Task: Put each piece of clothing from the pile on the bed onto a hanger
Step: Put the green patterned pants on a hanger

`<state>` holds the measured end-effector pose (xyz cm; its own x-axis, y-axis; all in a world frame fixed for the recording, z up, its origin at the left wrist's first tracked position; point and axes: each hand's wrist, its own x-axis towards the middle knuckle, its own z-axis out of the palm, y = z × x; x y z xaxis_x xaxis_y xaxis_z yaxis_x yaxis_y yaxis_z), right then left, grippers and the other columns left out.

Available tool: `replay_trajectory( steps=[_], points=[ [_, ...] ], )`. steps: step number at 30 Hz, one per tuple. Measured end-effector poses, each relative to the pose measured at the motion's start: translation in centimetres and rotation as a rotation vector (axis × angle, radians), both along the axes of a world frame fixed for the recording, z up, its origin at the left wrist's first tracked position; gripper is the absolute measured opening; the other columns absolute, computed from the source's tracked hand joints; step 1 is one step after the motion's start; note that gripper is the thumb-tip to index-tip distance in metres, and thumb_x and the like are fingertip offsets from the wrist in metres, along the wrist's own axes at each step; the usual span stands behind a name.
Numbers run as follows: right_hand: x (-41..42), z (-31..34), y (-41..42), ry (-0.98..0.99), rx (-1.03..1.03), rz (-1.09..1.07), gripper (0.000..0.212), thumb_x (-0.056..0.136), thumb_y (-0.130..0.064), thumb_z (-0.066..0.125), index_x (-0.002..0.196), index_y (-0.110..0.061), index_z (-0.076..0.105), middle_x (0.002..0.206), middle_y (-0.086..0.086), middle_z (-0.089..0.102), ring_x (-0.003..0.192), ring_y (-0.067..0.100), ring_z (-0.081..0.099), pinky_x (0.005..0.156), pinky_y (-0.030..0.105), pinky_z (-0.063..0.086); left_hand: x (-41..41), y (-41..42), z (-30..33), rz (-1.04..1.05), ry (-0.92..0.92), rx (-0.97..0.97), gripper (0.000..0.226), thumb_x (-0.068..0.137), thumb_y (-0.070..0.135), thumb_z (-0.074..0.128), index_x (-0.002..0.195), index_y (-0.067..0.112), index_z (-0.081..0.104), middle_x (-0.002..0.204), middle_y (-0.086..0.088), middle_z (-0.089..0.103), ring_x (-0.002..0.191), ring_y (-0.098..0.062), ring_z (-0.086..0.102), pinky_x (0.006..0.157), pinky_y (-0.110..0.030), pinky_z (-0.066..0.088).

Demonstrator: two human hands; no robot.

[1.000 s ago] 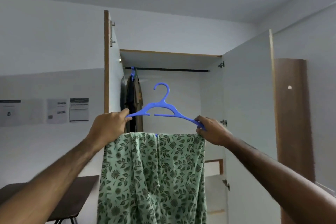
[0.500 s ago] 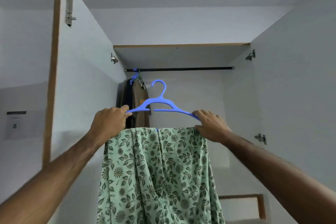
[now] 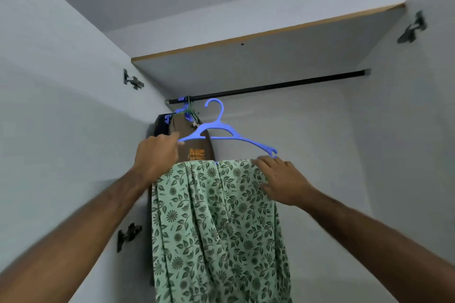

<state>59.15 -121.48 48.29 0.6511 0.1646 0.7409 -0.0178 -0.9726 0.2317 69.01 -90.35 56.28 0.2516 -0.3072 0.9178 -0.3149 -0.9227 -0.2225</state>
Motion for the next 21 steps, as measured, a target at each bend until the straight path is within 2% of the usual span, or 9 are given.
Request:
replay_trajectory(
  steps=[3, 6, 9, 13, 19, 21],
  points=[
    [6.1, 1.3, -4.2, 0.013, 0.009, 0.069, 0.064, 0.099, -0.039, 0.052, 0.155, -0.026, 0.023, 0.16, -0.004, 0.026, 0.143, 0.022, 0.032, 0.111, 0.044, 0.034, 4.5, -3.7, 2.2, 0.058, 0.004, -0.001, 0.02, 0.104, 0.035, 0.045, 0.094, 0.019, 0.051, 0.069, 0.001, 0.059, 0.055, -0.022, 0.055, 0.05, -0.031, 0.043],
    [12.1, 4.0, -7.7, 0.003, -0.003, 0.133, 0.067, 0.097, -0.038, 0.056, 0.155, -0.027, 0.023, 0.161, -0.005, 0.024, 0.141, 0.022, 0.034, 0.109, 0.043, 0.036, 8.5, -6.8, 5.1, 0.121, -0.019, 0.0, 0.026, 0.104, 0.04, 0.043, 0.095, 0.018, 0.054, 0.082, -0.004, 0.068, 0.067, -0.027, 0.063, 0.056, -0.032, 0.041],
    [18.3, 6.5, -9.9, -0.034, -0.003, 0.179, 0.068, 0.095, -0.036, 0.057, 0.154, -0.027, 0.024, 0.159, -0.005, 0.027, 0.137, 0.023, 0.039, 0.106, 0.043, 0.039, 12.1, -9.2, 8.0, 0.22, -0.059, 0.03, 0.022, 0.104, 0.039, 0.044, 0.104, 0.021, 0.058, 0.092, -0.003, 0.071, 0.081, -0.028, 0.068, 0.06, -0.032, 0.04],
    [25.2, 8.4, -10.7, -0.053, 0.009, 0.268, 0.065, 0.094, -0.032, 0.055, 0.152, -0.027, 0.027, 0.157, -0.004, 0.029, 0.136, 0.024, 0.039, 0.106, 0.045, 0.038, 17.4, -11.4, 10.9, 0.29, -0.083, 0.08, 0.016, 0.099, 0.036, 0.048, 0.106, 0.027, 0.059, 0.094, 0.002, 0.071, 0.082, -0.027, 0.068, 0.062, -0.033, 0.041],
    [34.1, 9.5, -10.3, -0.089, -0.027, 0.334, 0.059, 0.093, -0.029, 0.055, 0.148, -0.026, 0.033, 0.153, -0.005, 0.035, 0.133, 0.022, 0.041, 0.104, 0.041, 0.037, 25.5, -13.6, 13.4, 0.411, -0.085, 0.196, 0.017, 0.1, 0.033, 0.046, 0.099, 0.02, 0.059, 0.095, -0.002, 0.068, 0.081, -0.026, 0.065, 0.065, -0.034, 0.043],
    [36.7, 10.6, -9.7, -0.115, -0.038, 0.353, 0.057, 0.093, -0.03, 0.055, 0.146, -0.026, 0.035, 0.151, -0.006, 0.037, 0.133, 0.022, 0.042, 0.103, 0.04, 0.037, 27.9, -13.7, 14.6, 0.448, -0.093, 0.182, 0.02, 0.099, 0.034, 0.046, 0.098, 0.02, 0.06, 0.094, -0.002, 0.068, 0.079, -0.025, 0.064, 0.066, -0.033, 0.045]
  ],
)
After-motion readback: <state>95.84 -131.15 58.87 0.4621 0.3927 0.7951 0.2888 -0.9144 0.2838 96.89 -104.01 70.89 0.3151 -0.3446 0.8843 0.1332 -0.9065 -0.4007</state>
